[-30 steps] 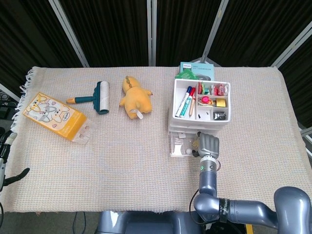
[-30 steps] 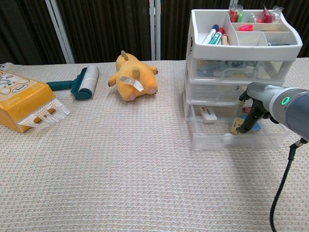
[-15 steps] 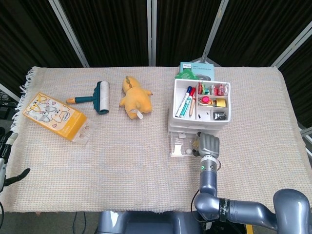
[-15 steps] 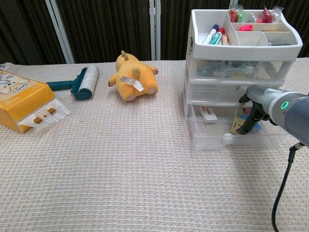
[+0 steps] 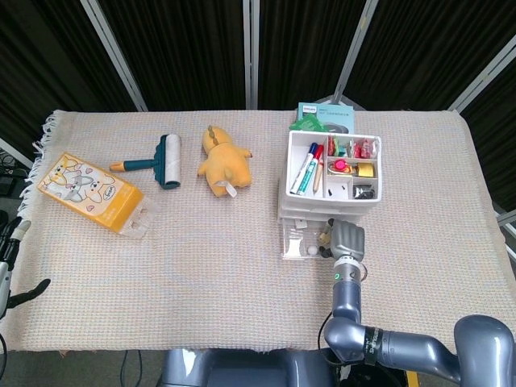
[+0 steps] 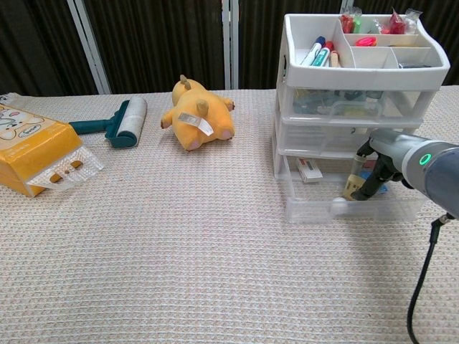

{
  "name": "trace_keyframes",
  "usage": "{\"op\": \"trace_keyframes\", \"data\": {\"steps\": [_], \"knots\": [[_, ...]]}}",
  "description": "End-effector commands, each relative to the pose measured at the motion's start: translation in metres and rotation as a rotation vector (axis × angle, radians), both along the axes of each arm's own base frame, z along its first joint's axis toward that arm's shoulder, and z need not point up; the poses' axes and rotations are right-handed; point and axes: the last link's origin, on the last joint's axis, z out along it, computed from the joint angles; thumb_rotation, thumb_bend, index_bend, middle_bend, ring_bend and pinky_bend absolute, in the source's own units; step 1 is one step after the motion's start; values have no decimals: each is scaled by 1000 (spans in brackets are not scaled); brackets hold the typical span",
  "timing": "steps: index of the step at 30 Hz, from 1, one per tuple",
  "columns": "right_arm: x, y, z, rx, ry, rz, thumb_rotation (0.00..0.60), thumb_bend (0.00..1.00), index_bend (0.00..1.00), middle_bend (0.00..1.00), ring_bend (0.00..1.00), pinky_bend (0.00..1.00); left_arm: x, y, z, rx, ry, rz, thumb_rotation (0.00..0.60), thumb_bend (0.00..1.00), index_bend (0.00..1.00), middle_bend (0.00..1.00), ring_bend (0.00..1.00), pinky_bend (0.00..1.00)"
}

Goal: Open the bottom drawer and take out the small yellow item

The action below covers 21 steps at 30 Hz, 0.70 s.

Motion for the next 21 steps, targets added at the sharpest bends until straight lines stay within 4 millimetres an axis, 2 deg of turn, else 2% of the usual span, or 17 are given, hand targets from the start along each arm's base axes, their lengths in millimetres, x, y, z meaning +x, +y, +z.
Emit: {"op": "trace_keyframes", "data": {"steps": [1, 5, 12, 21], "knots": [[-1, -1, -2, -3, -11, -1, 600, 212, 457, 1000, 1000, 830, 0, 0, 0, -1, 1, 2, 600, 172, 0, 0, 0, 0], [-1, -2, -3, -8, -15, 3, 600, 215, 466, 1000, 1000, 830, 0, 1, 0, -2, 2, 3, 600, 172, 0, 0, 0, 0], [-2, -2, -3, -12, -15, 7, 600, 319, 488, 1000, 1000, 830, 0, 0, 0, -2, 2, 2, 600, 172, 0, 0, 0, 0], [-4, -1, -2, -11, -16, 1, 600, 327, 510, 1000, 1000, 831, 0, 0, 0, -3, 2, 2, 600, 172, 0, 0, 0, 0]]}}
